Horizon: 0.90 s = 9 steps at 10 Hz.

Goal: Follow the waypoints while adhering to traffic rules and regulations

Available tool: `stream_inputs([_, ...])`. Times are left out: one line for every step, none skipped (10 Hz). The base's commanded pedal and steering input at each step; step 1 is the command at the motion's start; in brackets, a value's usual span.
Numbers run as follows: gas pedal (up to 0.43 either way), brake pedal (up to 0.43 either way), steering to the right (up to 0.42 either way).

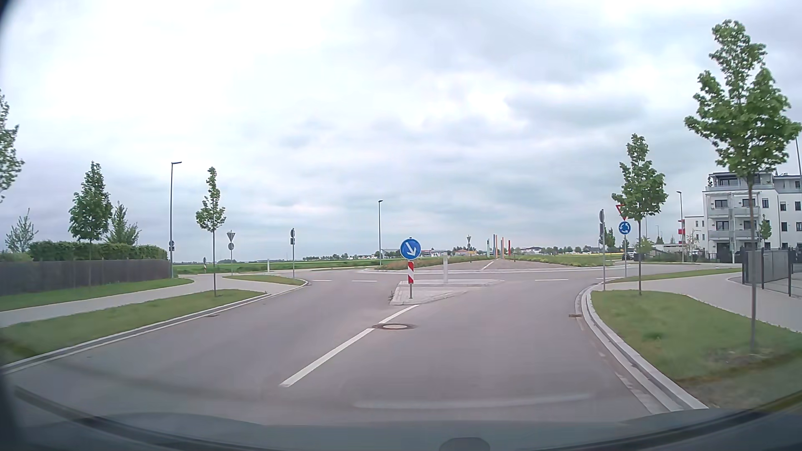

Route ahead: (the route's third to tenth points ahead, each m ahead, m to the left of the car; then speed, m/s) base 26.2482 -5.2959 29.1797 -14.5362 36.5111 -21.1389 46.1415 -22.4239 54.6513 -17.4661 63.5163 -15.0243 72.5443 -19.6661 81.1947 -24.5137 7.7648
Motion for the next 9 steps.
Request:
stream_inputs([0.039,0.000,0.057])
stream_inputs([0.039,0.000,0.060])
stream_inputs([0.039,0.000,0.064])
stream_inputs([0.039,0.000,0.067])
stream_inputs([0.039,0.000,0.070])
stream_inputs([0.047,0.000,0.071])
stream_inputs([0.059,0.000,0.072])
stream_inputs([0.059,0.000,0.075])
stream_inputs([0.059,0.000,0.079])
